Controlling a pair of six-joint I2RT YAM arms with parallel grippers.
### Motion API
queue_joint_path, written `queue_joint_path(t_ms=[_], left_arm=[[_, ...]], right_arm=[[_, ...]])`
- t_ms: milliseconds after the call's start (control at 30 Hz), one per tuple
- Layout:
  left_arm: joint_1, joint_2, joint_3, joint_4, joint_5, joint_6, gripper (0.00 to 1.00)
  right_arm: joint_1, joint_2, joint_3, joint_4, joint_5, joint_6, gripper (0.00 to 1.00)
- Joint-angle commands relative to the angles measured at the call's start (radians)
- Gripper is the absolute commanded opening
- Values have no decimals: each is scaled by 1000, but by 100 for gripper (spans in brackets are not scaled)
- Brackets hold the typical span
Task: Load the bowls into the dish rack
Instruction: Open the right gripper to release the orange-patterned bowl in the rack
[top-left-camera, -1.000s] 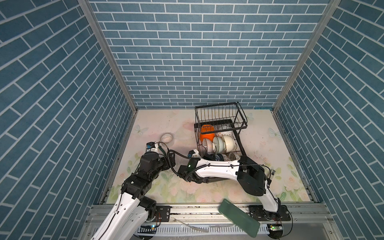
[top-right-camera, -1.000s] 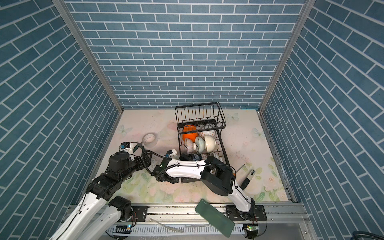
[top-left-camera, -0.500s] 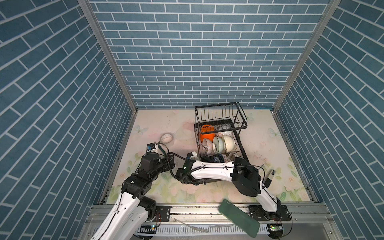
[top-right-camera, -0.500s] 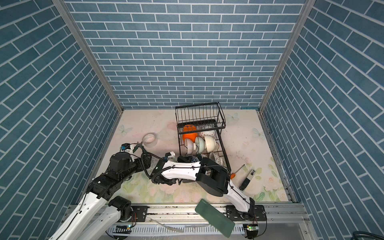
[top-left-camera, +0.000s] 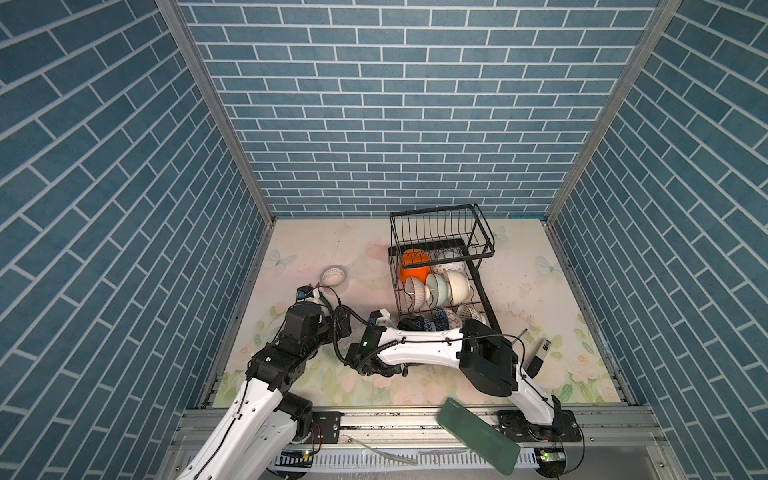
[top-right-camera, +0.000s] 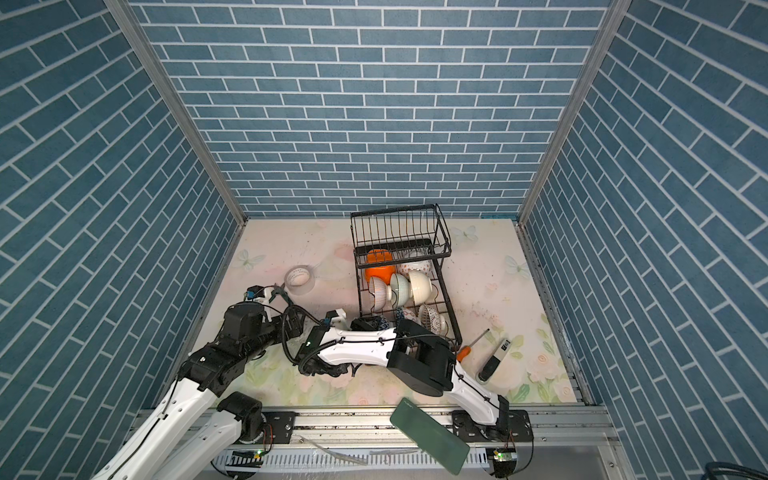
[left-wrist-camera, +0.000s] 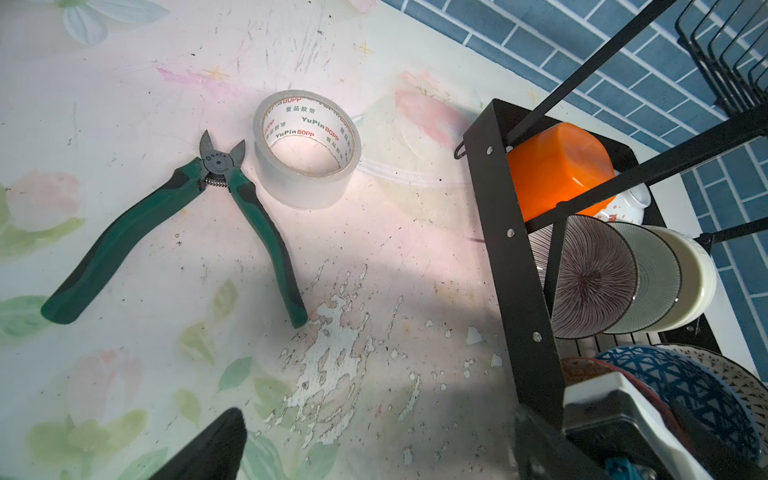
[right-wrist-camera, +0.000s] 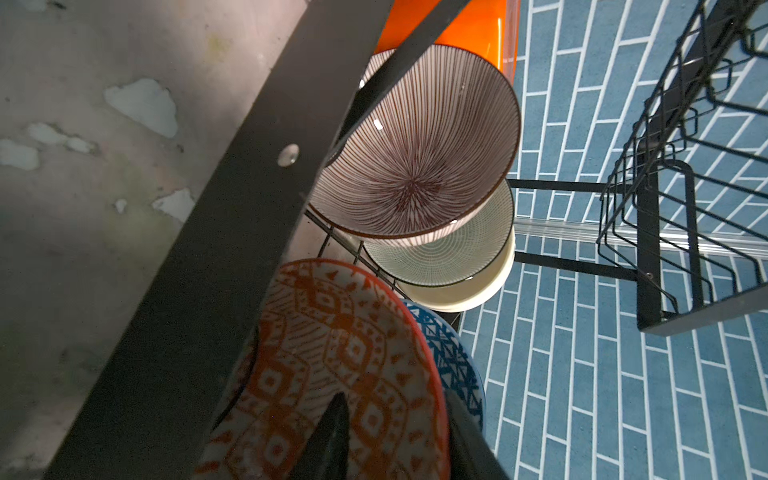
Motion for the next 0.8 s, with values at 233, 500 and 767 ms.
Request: queue_joint_path(t_ms=[233, 500, 767], left_arm=[[8, -28, 19, 44, -21, -10, 100], [11, -54, 13, 34, -36, -7, 100], [14, -73, 13, 13, -55, -4, 100]], right_arm=[[25, 0, -14, 53, -95, 18, 62], [19, -48, -23, 91, -98, 8, 83], [5, -103, -42, 132, -100, -5, 84]])
